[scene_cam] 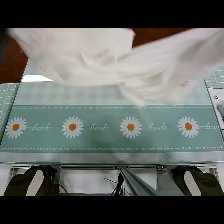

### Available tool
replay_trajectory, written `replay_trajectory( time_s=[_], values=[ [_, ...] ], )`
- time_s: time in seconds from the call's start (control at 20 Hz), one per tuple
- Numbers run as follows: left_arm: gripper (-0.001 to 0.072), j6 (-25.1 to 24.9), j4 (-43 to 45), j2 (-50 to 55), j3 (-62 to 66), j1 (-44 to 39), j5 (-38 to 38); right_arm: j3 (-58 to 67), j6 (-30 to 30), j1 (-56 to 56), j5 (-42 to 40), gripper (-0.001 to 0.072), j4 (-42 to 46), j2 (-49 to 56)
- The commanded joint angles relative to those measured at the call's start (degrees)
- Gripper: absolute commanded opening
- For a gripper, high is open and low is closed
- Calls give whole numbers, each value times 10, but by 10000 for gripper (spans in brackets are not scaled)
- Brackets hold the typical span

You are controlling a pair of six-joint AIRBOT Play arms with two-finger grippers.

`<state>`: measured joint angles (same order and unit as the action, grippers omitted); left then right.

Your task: Fold the shirts.

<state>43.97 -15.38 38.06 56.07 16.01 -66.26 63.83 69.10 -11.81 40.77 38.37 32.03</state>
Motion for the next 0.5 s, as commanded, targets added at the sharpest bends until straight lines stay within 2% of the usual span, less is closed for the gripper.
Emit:
replay_trajectory(
  time_s=[0.0,0.15,0.25,0.3,0.45],
  values=[
    [21,-72,-103,-3,136,0,28,134,37,-51,3,35,6,-22],
    [20,-70,-74,-10,187,0,30,174,102,-60,51,35,58,-22],
    [21,-13,-31,-17,189,0,35,181,139,-60,110,35,81,-22],
    [21,12,-19,-19,189,0,34,189,141,-60,127,35,81,-22],
    [20,18,29,-45,189,0,49,236,141,-60,132,35,116,-22]
  ],
)
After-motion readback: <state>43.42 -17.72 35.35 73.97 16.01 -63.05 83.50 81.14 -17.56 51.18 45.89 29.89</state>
